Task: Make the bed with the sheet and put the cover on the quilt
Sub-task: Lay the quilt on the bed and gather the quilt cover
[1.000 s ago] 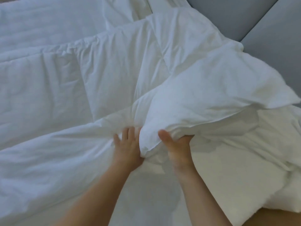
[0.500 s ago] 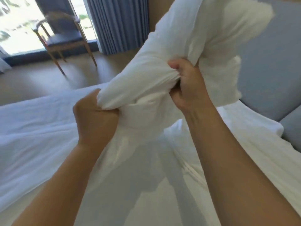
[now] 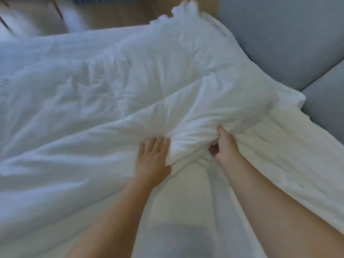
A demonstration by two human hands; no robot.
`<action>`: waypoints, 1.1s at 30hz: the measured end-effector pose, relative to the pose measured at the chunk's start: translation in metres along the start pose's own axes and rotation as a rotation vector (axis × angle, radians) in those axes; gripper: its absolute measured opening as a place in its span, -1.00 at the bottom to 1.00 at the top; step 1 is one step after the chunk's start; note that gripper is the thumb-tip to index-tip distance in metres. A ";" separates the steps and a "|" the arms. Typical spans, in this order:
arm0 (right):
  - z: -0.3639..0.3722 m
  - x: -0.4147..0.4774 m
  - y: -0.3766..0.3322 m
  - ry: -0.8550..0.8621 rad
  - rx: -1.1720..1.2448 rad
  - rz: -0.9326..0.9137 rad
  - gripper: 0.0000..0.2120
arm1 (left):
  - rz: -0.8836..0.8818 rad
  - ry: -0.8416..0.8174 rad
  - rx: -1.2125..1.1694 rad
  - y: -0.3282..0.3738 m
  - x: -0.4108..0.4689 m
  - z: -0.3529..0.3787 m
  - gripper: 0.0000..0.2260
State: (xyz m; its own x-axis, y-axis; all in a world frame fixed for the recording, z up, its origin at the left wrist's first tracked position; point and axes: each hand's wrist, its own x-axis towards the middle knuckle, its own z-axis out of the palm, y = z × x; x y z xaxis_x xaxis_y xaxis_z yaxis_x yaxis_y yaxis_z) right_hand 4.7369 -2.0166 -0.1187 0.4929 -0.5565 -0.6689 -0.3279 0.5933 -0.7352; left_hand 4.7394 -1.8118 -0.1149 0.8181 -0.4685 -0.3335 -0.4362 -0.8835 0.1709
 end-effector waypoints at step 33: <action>-0.047 -0.690 0.481 -1.432 -2.094 -0.559 -0.66 | -1.211 -0.163 -1.090 -0.181 -0.940 0.201 -0.84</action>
State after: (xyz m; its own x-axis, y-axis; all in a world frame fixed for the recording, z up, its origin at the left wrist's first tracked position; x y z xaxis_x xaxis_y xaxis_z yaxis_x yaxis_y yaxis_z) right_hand 4.2010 -1.3743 -0.0161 0.4280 0.5814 -0.6919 0.3985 -0.8085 -0.4329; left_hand 3.9739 -1.2108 -0.0186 0.3891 0.4029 -0.8284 0.9056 -0.3322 0.2638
